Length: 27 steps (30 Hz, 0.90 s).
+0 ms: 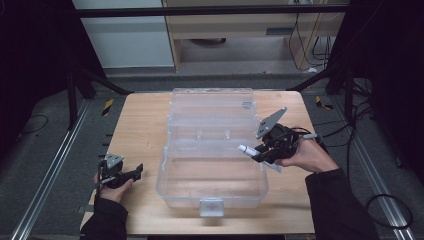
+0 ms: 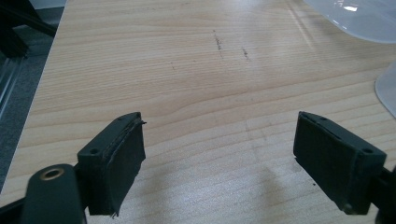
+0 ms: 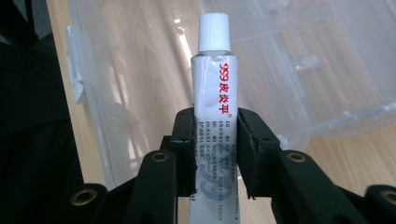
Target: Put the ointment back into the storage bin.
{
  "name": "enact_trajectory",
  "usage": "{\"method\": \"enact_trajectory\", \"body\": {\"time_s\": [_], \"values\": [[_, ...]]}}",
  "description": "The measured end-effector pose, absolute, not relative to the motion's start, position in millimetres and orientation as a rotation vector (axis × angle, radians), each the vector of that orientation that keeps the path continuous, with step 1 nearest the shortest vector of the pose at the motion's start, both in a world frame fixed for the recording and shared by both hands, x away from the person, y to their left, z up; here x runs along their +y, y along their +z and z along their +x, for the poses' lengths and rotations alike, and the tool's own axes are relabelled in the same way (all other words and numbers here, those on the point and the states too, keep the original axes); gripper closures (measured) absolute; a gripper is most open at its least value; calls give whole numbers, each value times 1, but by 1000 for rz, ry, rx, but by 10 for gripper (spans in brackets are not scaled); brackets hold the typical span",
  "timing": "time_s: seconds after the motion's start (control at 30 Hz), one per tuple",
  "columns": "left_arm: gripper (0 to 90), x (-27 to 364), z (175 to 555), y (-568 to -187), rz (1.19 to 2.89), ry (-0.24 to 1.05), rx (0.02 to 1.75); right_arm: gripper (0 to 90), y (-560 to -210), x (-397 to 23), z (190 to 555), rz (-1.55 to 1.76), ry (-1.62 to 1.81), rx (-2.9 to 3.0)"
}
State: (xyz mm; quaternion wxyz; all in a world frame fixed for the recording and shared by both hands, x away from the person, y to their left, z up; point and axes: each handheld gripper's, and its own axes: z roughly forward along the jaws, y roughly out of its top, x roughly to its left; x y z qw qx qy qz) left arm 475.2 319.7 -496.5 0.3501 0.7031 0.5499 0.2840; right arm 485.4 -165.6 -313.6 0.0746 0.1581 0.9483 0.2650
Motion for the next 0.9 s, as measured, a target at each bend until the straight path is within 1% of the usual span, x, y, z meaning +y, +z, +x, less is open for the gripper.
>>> {"method": "enact_trajectory", "body": {"time_s": [0.5,0.9], "values": [[162,319,475,-497,1826,732,1422,695,-322,-133,489,284,680,2943],[163,319,476,-497,1829,730,1423,695,-346,-105,488,191,542,3024]]}}
